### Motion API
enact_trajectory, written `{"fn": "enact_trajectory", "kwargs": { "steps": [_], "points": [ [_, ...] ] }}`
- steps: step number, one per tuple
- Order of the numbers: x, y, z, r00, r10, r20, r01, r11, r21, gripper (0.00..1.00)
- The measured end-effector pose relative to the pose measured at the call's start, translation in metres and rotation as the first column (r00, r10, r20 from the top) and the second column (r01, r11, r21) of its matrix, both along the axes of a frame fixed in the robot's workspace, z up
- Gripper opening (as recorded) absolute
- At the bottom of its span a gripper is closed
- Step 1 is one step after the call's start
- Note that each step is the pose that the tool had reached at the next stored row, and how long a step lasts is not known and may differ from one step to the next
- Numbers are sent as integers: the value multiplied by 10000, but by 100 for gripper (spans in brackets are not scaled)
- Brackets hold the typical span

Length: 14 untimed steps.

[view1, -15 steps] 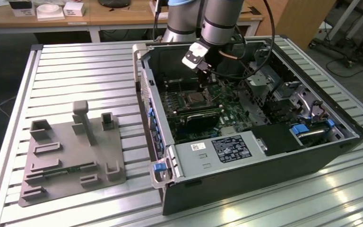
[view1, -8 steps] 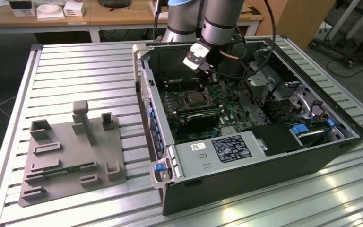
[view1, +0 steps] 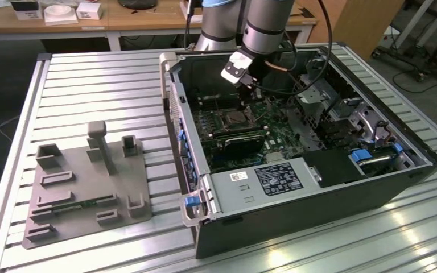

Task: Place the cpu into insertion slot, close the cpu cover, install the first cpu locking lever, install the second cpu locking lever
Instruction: 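Close the cpu cover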

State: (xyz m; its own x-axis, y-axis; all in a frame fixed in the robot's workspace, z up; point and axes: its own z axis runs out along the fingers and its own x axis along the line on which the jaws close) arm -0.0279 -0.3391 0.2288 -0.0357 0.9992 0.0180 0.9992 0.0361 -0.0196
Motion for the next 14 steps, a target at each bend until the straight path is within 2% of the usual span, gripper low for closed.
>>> {"fn": "enact_trajectory", "kwargs": {
  "steps": [4, 11, 14],
  "points": [
    [0, 0, 27, 10000, 0, -1, 0, 10000, -1, 10],
    [0, 2, 213, 10000, 1, -1, -1, 10000, -9, 10],
    [0, 2, 243, 10000, 1, -1, -1, 10000, -19, 10]
  ]
}}
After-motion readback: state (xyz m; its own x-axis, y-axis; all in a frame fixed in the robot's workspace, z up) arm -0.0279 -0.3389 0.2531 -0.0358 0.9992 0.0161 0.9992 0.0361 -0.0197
